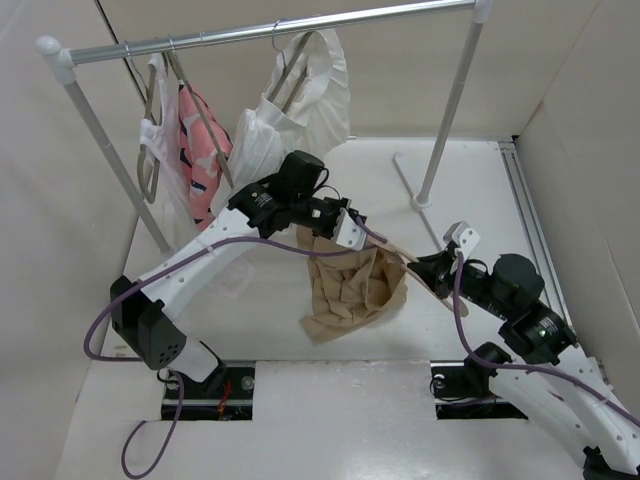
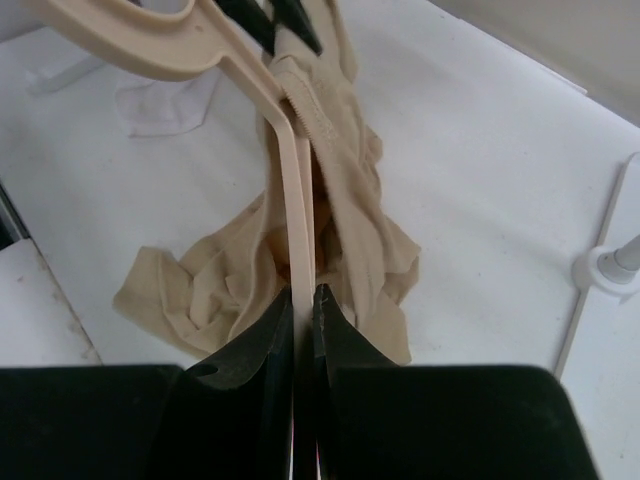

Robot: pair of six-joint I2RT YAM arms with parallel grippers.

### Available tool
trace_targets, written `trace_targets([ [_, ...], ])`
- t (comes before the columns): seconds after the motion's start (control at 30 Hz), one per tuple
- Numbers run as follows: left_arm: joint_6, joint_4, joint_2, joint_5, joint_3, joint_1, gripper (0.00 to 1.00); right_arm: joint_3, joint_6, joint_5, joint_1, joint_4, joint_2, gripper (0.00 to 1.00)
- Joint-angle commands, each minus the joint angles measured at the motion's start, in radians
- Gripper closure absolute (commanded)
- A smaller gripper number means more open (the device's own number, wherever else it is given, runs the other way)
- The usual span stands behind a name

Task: Place the t-shirt on the hanger
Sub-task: Place tshirt on hanger

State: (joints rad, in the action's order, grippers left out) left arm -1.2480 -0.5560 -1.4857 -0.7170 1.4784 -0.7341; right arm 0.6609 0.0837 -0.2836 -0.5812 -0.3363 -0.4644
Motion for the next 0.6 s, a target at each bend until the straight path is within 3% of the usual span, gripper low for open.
trace_targets([
  [0.0, -0.021, -0.044, -0.004, -0.041, 0.019, -0.016, 1.0, 0.094, -0.016, -0.011, 0.003, 0.174, 0.021, 1.0],
  [0.27, 0.001, -0.022, 0.016, -0.061, -0.044, 0.004, 1.0, 0.094, -0.007, 0.009, 0.003, 0.174, 0.03, 1.0],
  [0.37, 0.041, 0.04, 0.016, -0.071, -0.084, 0.004, 0.51, 0.104, 0.002, -0.002, 0.003, 0.174, 0.021, 1.0],
  [0.4, 0.05, 0.08, 0.016, -0.071, -0.095, 0.004, 0.41, 0.105, 0.002, -0.002, 0.003, 0.174, 0.021, 1.0],
  [0.5, 0.05, 0.103, 0.004, -0.098, -0.115, 0.004, 0.39, 0.114, 0.002, -0.012, 0.003, 0.174, 0.012, 1.0],
  [0.53, 0.05, 0.103, -0.016, -0.107, -0.115, 0.013, 0.43, 0.114, 0.002, -0.012, 0.003, 0.174, 0.012, 1.0],
  [0.57, 0.039, 0.103, -0.027, -0.107, -0.115, 0.013, 0.53, 0.123, 0.002, -0.012, 0.003, 0.163, 0.012, 1.0],
])
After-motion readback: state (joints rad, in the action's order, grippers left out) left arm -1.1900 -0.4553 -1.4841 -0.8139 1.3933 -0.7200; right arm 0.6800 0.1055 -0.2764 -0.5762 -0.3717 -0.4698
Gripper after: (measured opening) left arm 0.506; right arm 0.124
